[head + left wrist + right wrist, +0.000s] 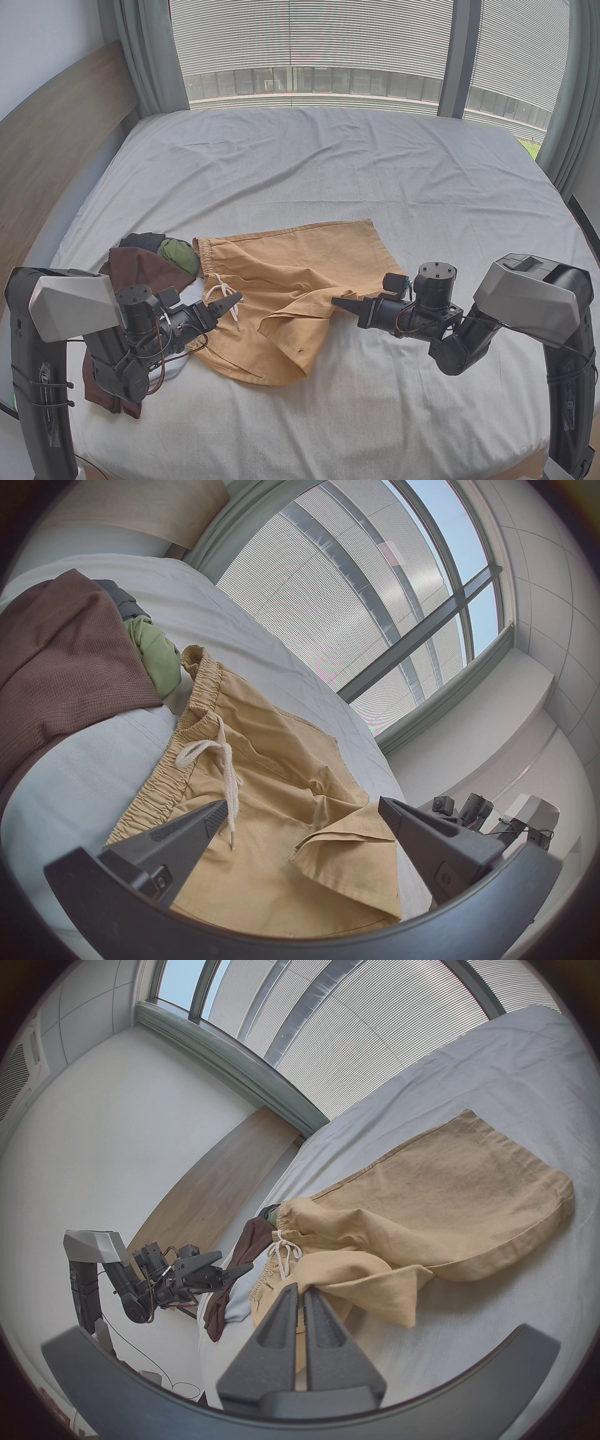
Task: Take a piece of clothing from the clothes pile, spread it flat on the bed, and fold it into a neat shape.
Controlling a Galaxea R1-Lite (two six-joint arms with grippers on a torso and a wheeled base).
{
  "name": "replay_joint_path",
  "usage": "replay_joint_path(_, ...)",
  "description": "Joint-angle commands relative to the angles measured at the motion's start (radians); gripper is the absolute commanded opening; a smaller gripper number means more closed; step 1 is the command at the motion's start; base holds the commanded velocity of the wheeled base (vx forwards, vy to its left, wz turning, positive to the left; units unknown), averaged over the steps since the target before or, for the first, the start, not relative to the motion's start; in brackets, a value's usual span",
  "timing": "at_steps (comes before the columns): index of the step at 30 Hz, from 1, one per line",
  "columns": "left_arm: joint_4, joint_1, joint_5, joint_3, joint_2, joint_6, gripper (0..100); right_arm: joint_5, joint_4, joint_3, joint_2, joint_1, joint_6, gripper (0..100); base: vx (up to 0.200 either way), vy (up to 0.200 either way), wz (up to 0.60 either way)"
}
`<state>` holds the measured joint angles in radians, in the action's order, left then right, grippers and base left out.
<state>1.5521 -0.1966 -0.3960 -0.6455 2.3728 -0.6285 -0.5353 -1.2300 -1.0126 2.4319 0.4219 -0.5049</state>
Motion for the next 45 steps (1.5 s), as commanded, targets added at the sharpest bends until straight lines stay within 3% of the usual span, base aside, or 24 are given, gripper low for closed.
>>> replay_joint_path(1, 0.002, 0.000, 0.000, 0.000, 0.002, 0.000, 100, 0.000, 0.007, 0.006, -0.031, -0.017, 0.000, 0, 0.000, 0.000, 0.00)
replay_joint_path(24, 0.000, 0.005, 0.002, 0.001, 0.003, 0.001, 100, 0.000, 0.070, 0.083, -0.031, -0.101, 0.011, 0, 0.000, 0.000, 0.00)
replay_joint_path(33, 0.000, 0.005, 0.002, -0.002, 0.028, 0.046, 100, 0.000, 0.069, 0.167, -0.030, -0.043, 0.057, 0, 0.000, 0.000, 0.00)
replay_joint_path(45, 0.002, 0.005, 0.002, 0.003, 0.028, 0.046, 100, 0.000, 0.092, 0.101, 0.001, 0.024, 0.055, 0, 0.000, 0.000, 0.00)
